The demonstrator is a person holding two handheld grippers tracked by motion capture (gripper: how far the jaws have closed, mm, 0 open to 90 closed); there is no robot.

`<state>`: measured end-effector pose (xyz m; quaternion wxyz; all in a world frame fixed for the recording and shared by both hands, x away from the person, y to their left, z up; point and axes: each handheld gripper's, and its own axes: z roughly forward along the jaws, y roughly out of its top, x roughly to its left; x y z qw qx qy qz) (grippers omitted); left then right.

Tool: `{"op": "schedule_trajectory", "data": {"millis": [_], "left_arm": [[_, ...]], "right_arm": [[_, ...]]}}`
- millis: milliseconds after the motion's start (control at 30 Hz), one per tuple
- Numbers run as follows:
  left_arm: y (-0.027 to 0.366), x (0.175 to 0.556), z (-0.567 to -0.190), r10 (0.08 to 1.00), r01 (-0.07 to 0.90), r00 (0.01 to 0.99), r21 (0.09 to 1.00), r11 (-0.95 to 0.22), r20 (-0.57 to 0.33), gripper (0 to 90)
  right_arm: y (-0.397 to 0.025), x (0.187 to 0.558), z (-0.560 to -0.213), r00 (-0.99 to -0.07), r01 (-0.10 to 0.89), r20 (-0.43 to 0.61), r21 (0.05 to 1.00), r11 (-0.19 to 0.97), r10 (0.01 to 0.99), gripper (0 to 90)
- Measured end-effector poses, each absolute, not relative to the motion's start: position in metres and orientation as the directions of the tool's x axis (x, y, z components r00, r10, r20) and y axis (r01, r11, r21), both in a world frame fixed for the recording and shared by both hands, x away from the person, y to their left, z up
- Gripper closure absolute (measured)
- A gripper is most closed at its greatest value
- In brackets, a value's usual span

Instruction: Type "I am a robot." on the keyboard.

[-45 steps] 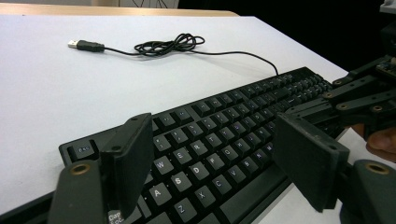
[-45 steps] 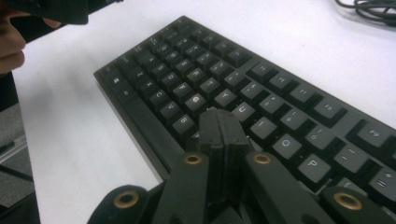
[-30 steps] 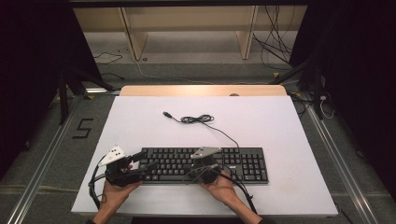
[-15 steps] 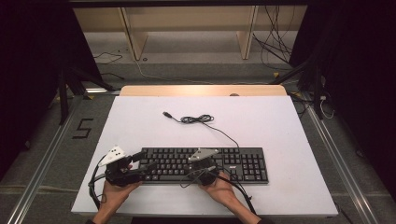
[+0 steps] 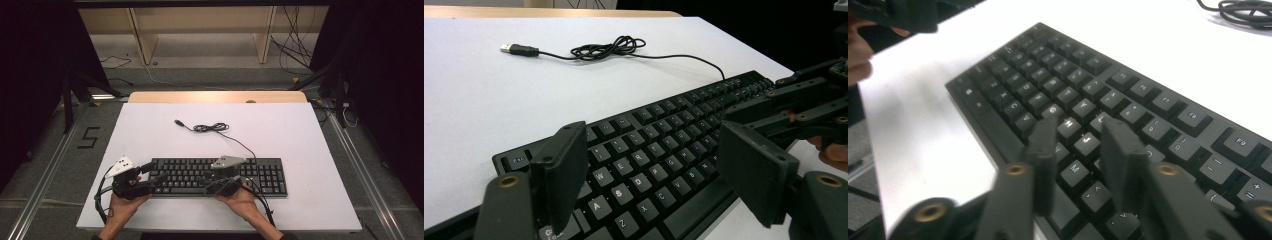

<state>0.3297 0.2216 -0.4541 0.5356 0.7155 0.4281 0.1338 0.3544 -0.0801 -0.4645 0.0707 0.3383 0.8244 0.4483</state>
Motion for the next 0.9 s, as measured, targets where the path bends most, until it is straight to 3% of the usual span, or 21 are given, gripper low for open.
{"op": "schedule_trajectory", "data": {"millis": [200,600,900], "left_arm": [[0.222,0.33,-0.4542,0.757,0.47,0.597,0.881,-0.06,-0.267,28.3],[0.2227,0.3303,-0.4543,0.758,0.472,0.594,0.88,-0.058,-0.269,28.3],[0.2233,0.3301,-0.4539,0.76,0.469,0.592,0.881,-0.053,-0.27,28.2]], "right_arm": [[-0.084,0.3526,-0.4606,-0.761,0.495,0.204,0.797,0.348,0.616,50.9],[-0.0873,0.3494,-0.4564,-0.767,0.489,0.222,0.809,0.325,0.602,37.4],[-0.0854,0.3445,-0.4547,-0.78,0.485,0.23,0.811,0.329,0.582,35.5]]}}
